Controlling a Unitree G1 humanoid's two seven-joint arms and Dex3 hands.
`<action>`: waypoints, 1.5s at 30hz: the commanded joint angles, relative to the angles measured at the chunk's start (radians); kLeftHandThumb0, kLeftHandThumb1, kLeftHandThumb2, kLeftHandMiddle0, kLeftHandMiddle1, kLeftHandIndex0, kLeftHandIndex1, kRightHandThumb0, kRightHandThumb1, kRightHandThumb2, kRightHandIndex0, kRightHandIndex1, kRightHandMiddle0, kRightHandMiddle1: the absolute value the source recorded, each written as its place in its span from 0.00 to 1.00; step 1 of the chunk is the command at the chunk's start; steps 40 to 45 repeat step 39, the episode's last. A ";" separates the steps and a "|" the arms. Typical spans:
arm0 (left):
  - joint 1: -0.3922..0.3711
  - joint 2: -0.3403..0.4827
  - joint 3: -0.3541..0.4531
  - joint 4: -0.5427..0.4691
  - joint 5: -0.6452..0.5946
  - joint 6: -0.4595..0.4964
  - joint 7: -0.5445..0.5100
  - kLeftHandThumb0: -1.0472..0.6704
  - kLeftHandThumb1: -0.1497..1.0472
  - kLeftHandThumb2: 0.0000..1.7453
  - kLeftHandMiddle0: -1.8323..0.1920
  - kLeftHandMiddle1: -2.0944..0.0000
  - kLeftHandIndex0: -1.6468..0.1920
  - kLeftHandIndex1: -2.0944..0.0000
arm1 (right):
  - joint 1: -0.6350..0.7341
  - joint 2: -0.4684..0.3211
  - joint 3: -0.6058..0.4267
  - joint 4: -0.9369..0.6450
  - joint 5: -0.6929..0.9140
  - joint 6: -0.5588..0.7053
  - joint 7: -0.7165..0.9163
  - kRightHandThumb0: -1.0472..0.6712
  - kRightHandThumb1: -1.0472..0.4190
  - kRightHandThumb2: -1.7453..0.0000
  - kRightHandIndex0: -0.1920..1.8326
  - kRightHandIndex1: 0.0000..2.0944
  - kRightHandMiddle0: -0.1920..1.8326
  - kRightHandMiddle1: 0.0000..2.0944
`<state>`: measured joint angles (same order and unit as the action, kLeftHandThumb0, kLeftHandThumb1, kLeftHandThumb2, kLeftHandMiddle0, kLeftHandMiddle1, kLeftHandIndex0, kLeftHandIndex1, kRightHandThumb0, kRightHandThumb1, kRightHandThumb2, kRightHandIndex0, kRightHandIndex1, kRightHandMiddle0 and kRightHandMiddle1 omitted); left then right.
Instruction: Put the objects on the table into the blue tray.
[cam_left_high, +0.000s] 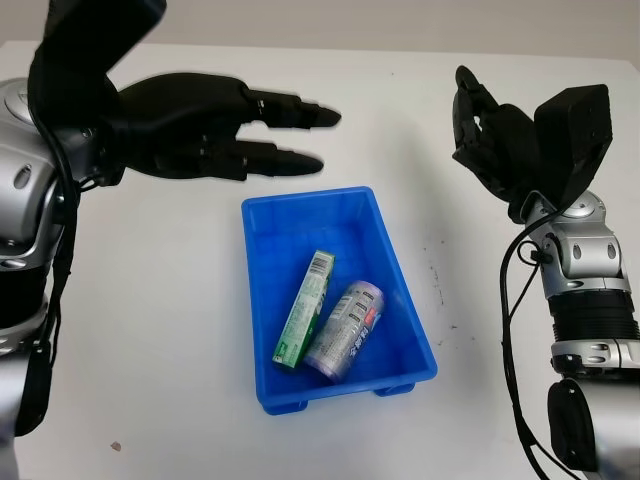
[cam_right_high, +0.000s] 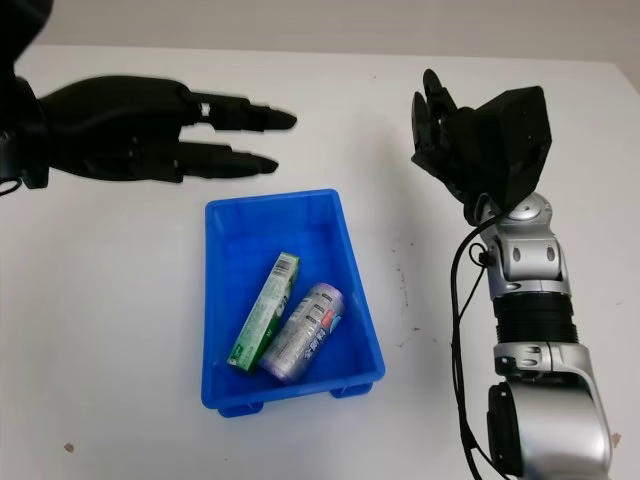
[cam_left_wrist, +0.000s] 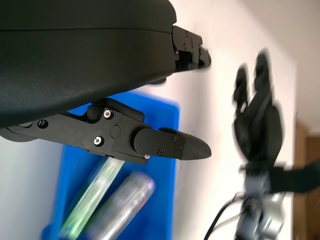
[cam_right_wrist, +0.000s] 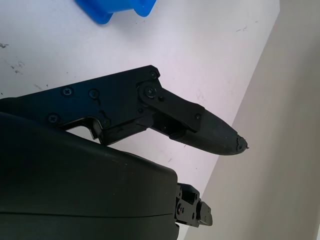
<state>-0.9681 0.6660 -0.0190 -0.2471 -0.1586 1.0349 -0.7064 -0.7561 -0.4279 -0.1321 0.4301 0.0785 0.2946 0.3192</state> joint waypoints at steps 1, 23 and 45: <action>-0.003 -0.033 0.046 -0.013 0.030 -0.011 0.099 0.30 1.00 0.22 0.66 0.42 0.74 0.38 | -0.016 0.000 -0.005 0.004 0.007 -0.019 0.003 0.21 0.00 0.52 0.00 0.00 0.00 0.00; 0.292 -0.251 0.223 0.654 0.111 -0.900 0.508 0.20 1.00 0.35 1.00 1.00 1.00 1.00 | -0.093 0.094 -0.021 0.133 0.061 -0.132 -0.037 0.17 0.00 0.51 0.00 0.00 0.00 0.00; 0.276 -0.286 0.223 0.797 0.084 -0.955 0.521 0.17 1.00 0.36 1.00 1.00 1.00 1.00 | -0.067 0.119 -0.027 0.198 0.072 -0.200 -0.032 0.16 0.00 0.52 0.00 0.00 0.00 0.00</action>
